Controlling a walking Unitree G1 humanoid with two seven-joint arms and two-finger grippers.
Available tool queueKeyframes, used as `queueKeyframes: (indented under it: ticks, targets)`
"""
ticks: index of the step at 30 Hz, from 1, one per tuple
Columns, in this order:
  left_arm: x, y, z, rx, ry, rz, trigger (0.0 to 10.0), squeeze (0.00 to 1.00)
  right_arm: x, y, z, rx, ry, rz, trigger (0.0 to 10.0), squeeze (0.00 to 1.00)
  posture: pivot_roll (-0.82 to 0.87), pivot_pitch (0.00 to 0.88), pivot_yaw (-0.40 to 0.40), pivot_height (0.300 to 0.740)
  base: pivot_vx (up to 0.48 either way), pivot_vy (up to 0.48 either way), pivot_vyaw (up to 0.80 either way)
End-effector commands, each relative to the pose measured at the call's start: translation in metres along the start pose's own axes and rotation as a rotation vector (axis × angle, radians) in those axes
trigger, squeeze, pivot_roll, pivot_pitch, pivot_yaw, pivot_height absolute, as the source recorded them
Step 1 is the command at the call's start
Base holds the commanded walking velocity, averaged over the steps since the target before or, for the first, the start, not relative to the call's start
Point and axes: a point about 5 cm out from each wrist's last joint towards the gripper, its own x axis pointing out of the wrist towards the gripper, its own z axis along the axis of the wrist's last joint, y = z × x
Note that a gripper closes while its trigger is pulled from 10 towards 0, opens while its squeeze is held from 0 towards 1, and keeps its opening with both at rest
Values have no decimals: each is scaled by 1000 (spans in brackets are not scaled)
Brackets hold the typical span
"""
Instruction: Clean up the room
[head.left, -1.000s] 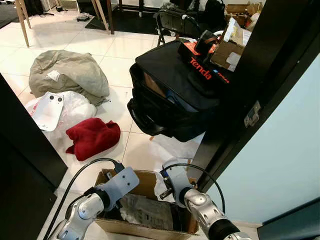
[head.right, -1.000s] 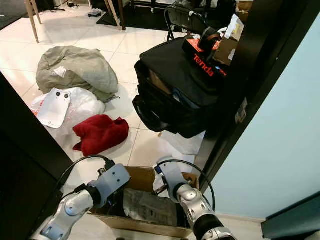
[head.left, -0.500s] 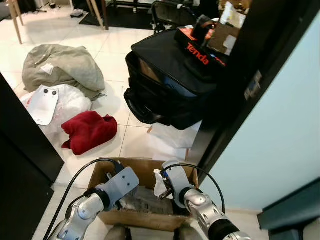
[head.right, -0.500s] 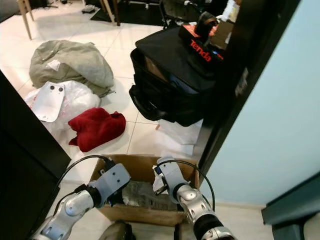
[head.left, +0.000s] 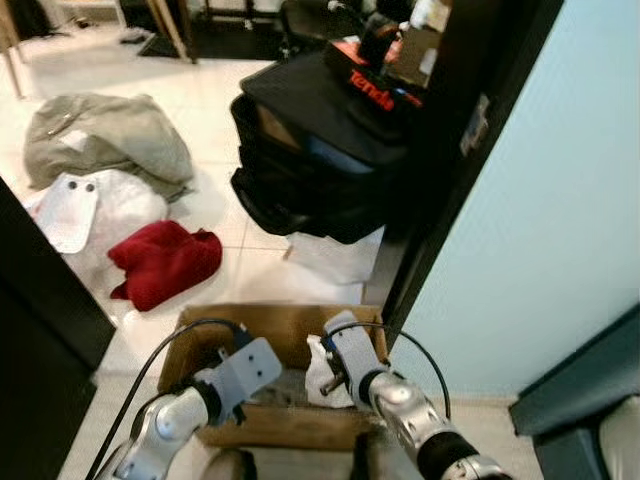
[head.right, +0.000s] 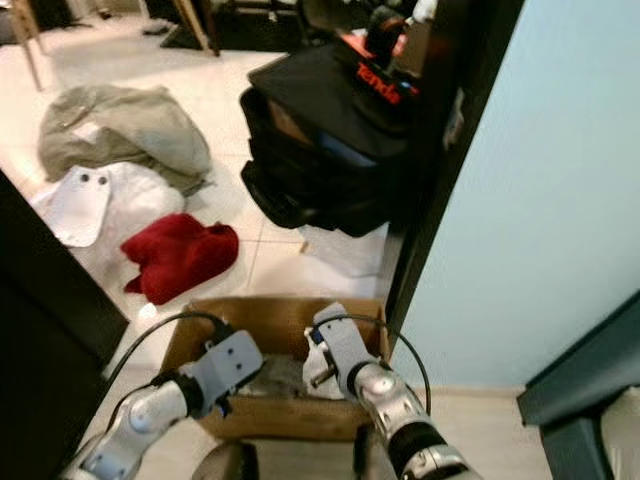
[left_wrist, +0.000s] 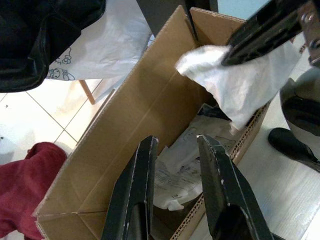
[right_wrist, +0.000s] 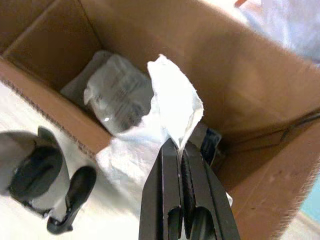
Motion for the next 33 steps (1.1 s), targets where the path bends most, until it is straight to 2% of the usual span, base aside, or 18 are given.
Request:
queueKeyframes:
  ticks: [1, 14, 18, 28, 33]
  targets:
    - [-4, -2, -3, 3, 7, -30, 10000, 0, 1, 4, -2, -7, 22, 19, 10000, 0, 49, 253, 0, 641, 0, 0, 0]
    - [-5, -2, -2, 28, 0, -67, 10000, 0, 1, -1, 0, -26, 26, 10, 10000, 0, 55, 258, 1, 641, 0, 0, 0]
    - [-5, -2, 0, 62, -20, -118, 10000, 0, 2, -2, 2, -37, 30, 0, 10000, 0, 57, 251, 3, 641, 0, 0, 0]
    - [-10, -5, 10, 62, -100, -162, 10000, 0, 1, -3, -1, -48, 37, 3, 10000, 0, 58, 239, 1, 641, 0, 0, 0]
    - [-10, -6, 10, 66, -103, -171, 10000, 0, 1, -4, -2, -51, 38, 4, 10000, 8, 58, 232, 2, 641, 0, 0, 0]
